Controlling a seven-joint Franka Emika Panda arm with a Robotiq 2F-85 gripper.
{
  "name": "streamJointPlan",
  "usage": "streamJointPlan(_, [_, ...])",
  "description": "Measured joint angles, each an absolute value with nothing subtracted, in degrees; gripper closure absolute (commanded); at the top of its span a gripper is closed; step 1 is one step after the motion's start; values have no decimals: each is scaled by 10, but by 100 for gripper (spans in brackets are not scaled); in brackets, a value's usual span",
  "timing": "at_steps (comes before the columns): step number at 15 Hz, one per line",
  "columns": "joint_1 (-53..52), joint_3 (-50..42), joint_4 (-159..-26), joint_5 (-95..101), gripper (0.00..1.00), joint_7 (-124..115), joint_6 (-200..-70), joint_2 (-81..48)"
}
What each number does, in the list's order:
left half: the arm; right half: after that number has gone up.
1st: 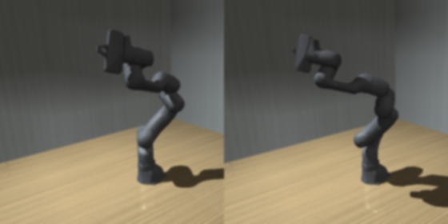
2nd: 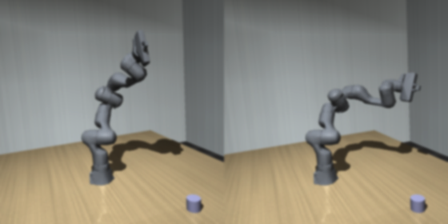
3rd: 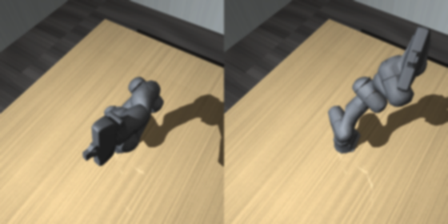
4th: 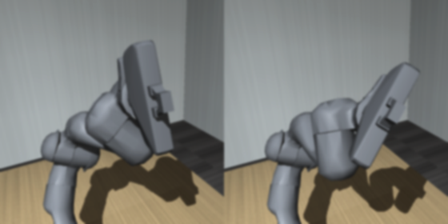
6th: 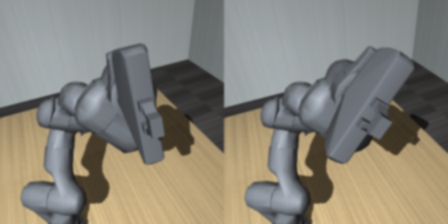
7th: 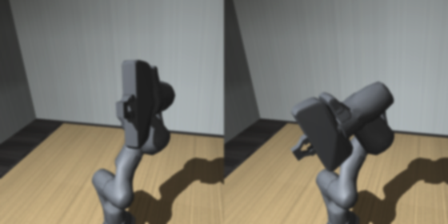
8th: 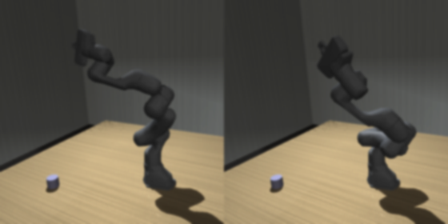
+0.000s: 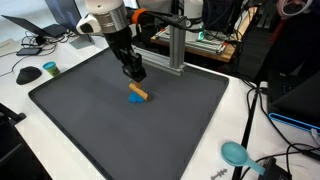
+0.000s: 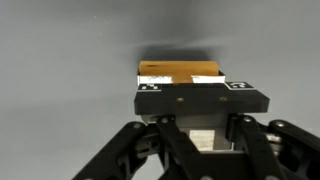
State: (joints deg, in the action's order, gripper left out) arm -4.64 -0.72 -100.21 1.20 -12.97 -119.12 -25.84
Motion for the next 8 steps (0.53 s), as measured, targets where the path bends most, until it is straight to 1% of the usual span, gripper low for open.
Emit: streamJointPlan(8, [-46,-6,-1001,12,78,-124,-1185,-259])
